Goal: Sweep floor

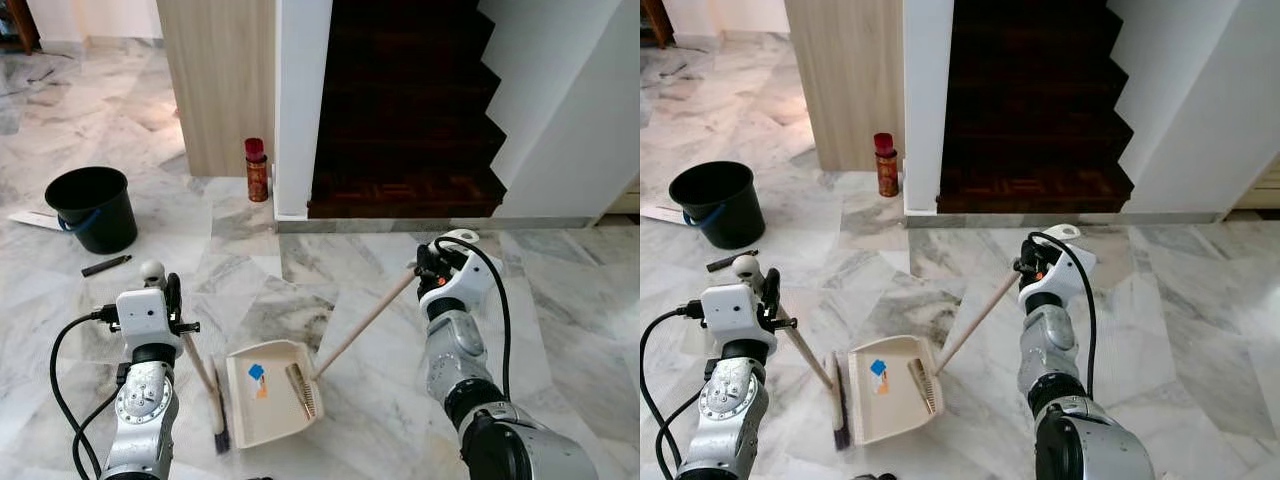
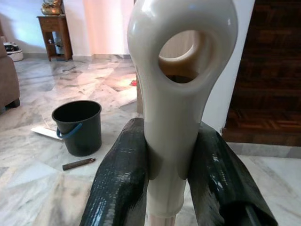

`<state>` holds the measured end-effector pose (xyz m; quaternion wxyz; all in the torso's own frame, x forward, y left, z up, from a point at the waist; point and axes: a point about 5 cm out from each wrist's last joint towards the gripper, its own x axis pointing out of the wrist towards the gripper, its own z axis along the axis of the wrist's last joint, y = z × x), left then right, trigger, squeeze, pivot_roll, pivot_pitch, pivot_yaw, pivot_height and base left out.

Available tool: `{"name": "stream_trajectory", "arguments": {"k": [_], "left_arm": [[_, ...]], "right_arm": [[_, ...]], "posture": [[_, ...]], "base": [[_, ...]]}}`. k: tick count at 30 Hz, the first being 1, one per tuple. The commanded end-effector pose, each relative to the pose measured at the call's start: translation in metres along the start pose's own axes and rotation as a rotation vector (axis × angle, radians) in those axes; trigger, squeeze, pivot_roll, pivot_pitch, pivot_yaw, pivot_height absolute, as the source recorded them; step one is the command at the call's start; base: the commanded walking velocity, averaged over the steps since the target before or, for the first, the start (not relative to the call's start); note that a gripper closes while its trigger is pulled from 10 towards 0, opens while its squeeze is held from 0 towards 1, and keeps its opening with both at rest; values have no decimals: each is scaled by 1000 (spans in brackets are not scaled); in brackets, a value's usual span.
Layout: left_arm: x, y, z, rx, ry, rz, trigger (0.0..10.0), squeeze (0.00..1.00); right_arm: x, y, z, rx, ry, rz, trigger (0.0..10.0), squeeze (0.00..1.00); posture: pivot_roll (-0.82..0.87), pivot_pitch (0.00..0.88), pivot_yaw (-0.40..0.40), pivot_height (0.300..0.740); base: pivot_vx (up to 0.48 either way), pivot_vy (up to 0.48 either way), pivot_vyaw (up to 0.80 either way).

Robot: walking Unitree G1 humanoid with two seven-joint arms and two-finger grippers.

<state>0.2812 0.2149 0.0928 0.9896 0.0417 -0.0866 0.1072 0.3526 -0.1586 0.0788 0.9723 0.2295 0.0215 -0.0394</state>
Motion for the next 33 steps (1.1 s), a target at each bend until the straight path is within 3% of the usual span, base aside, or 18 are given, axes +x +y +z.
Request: {"name": "stream_trajectory", "arguments": {"k": [1, 33], "left_arm": [[5, -2, 13, 4, -58, -12, 10000, 0], [0, 0, 11, 2, -46, 8, 10000, 0]], "right_arm": [[5, 2, 10, 15, -34, 1, 10000, 0], [6, 4, 11, 6, -24, 16, 10000, 0]], "posture": [[82, 0, -70, 740], [76, 0, -93, 740]], "base": [[0, 379, 0], [0, 384, 0]]}}
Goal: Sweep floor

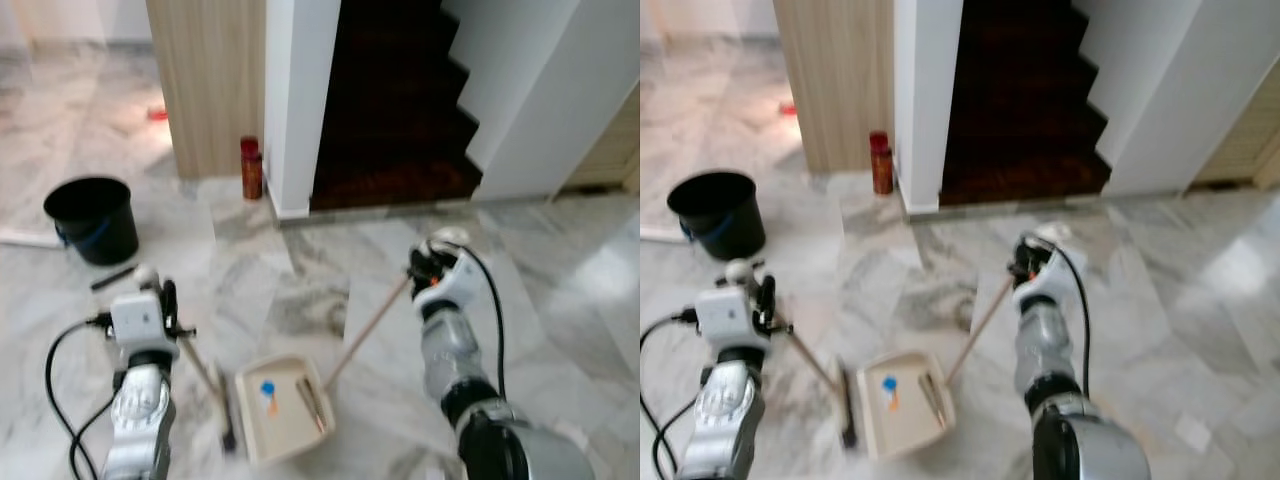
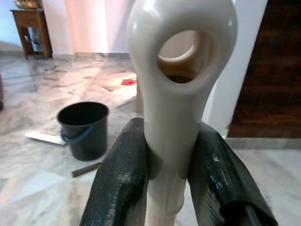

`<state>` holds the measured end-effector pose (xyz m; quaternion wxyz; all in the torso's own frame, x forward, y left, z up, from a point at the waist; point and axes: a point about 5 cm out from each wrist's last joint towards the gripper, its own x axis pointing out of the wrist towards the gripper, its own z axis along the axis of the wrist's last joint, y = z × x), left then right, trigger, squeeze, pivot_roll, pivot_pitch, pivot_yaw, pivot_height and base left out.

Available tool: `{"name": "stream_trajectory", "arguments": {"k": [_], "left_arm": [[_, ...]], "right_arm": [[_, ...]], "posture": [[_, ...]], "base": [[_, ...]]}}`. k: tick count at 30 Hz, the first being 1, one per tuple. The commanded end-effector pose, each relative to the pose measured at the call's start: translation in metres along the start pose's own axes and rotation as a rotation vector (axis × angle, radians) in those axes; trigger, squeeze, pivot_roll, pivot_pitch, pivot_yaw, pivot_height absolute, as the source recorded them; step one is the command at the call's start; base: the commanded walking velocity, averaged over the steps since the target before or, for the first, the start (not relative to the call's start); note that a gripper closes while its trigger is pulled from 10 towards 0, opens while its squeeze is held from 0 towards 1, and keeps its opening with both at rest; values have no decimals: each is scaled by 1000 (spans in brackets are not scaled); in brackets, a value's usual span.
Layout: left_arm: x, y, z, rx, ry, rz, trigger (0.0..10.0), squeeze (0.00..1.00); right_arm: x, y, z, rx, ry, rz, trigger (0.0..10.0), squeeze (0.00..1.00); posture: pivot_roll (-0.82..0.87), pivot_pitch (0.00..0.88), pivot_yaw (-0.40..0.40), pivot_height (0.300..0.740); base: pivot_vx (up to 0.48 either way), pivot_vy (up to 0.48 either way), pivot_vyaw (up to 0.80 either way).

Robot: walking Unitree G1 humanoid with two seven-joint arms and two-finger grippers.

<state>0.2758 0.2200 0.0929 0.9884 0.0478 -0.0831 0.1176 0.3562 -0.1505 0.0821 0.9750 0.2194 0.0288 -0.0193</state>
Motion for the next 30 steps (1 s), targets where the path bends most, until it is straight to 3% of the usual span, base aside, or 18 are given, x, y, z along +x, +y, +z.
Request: {"name": "stream_trajectory", "arguments": {"k": [1, 30], "left_arm": [[4, -7, 11, -13, -51, -11, 10000, 0], [4, -6, 15, 1, -47, -20, 10000, 0]], "right_arm": [[3, -5, 11, 28, -47, -19, 10000, 0], [3, -2, 11, 45, -58, -25, 10000, 0]], "posture": [[76, 0, -93, 740], [78, 0, -67, 740]], "base": [[0, 386, 0], [0, 384, 0]]}}
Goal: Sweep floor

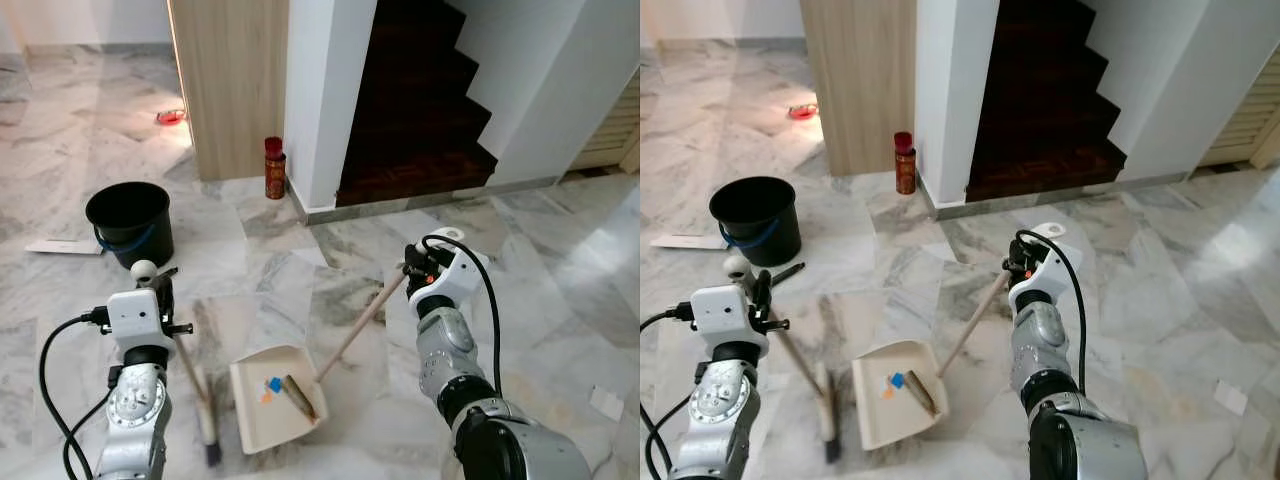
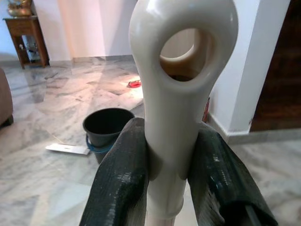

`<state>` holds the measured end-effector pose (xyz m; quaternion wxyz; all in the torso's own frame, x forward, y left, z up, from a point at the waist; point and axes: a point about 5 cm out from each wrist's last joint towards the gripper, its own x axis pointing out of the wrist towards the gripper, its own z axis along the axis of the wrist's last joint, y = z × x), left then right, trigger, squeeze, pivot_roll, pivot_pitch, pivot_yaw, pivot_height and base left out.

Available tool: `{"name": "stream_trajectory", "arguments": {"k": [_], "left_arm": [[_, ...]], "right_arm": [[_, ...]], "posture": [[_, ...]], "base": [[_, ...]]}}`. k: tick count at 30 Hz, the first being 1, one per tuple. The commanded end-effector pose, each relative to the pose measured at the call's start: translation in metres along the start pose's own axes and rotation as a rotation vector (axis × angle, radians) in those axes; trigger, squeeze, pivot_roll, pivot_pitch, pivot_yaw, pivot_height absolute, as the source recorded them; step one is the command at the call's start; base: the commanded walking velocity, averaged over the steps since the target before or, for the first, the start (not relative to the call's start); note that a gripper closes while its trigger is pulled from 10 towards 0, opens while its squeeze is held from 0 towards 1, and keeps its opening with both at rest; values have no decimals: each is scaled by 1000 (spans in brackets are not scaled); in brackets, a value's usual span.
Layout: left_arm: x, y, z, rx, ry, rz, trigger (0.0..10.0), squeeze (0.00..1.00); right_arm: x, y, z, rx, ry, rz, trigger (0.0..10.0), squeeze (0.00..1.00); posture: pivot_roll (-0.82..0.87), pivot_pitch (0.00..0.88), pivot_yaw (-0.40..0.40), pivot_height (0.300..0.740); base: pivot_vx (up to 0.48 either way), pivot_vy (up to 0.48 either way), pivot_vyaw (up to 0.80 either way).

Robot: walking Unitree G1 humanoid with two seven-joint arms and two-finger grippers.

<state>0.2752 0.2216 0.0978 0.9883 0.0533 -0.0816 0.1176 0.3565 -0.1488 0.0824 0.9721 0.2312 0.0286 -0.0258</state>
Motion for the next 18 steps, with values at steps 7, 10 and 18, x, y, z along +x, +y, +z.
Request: {"name": "stream_trajectory", "arguments": {"k": [7, 10, 18], "left_arm": [[4, -7, 11, -5, -48, -24, 10000, 0], [4, -7, 11, -2, -47, -24, 10000, 0], [4, -8, 13, 5, -51, -17, 10000, 0]], "right_arm": [[3, -2, 11, 24, -55, -12, 10000, 0], [3, -2, 11, 25, -53, -11, 10000, 0], [3, -2, 11, 27, -51, -8, 10000, 0]], "posture": [[81, 0, -64, 740], [83, 0, -64, 740], [84, 0, -67, 740]], "base": [[0, 387, 0], [0, 382, 0], [0, 224, 0]]}}
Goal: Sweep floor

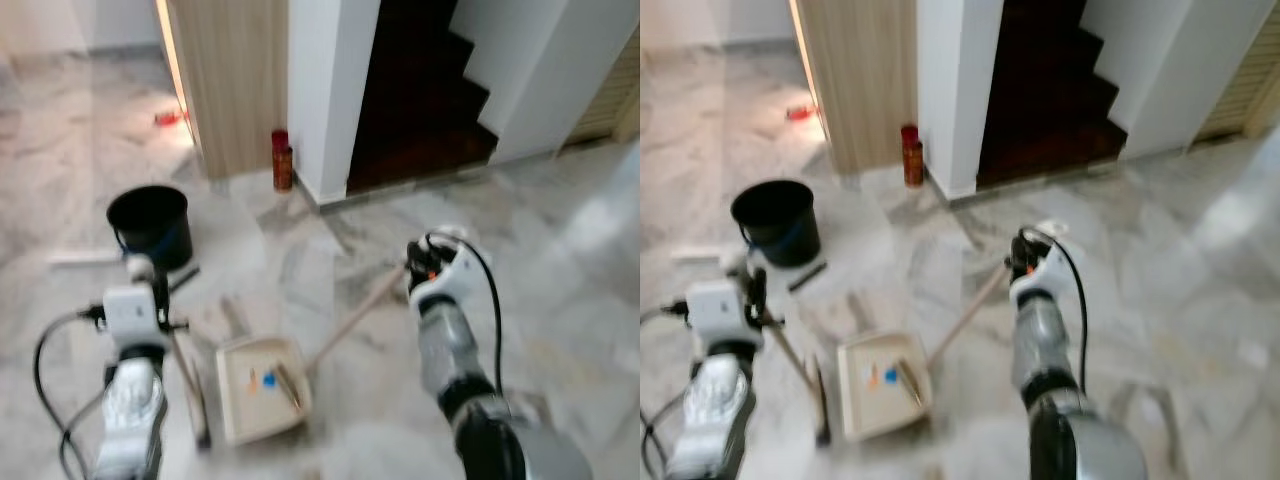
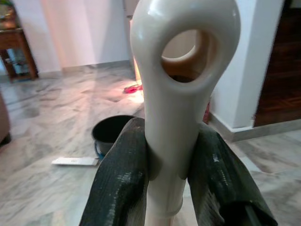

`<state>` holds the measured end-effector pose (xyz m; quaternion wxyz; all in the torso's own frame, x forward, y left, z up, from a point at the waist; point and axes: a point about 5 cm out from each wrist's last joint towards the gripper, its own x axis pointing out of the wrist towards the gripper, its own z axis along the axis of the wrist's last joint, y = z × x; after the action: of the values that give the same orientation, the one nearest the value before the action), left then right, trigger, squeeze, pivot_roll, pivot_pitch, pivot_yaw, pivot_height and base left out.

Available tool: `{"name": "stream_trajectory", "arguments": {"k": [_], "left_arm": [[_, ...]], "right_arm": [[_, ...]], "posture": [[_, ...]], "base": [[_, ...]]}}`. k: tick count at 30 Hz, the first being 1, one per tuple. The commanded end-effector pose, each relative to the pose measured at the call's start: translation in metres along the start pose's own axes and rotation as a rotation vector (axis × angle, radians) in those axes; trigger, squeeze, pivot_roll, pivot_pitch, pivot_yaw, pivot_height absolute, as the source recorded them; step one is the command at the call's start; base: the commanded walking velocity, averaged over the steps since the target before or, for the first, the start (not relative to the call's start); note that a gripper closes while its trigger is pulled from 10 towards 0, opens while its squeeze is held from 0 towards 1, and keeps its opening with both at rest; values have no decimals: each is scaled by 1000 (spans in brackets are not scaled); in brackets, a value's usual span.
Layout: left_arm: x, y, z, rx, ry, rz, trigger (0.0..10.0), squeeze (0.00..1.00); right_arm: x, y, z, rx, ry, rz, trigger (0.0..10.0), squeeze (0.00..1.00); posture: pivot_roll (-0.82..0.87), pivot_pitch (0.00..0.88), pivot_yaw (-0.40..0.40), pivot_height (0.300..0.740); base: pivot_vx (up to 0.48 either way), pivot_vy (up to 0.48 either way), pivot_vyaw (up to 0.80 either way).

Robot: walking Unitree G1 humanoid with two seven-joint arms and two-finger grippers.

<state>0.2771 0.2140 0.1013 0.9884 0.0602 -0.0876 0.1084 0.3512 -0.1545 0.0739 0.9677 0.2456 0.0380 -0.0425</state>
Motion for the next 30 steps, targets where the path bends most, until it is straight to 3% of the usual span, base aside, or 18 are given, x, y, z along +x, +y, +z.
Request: {"name": "stream_trajectory", "arguments": {"k": [1, 15, 30], "left_arm": [[3, 0, 9, 1, -41, 1, 10000, 0], [2, -3, 10, -10, -49, 4, 10000, 0], [3, -2, 9, -6, -34, 13, 10000, 0]], "right_arm": [[7, 9, 16, -4, -62, 31, 10000, 0], [6, 11, 12, -31, -43, 49, 10000, 0], [4, 17, 6, -11, -29, 98, 10000, 0]], "posture": [[83, 0, -67, 740], [88, 0, -69, 740], [89, 0, -64, 740]], "base": [[0, 0, 0], [0, 0, 0], [0, 0, 658]]}}
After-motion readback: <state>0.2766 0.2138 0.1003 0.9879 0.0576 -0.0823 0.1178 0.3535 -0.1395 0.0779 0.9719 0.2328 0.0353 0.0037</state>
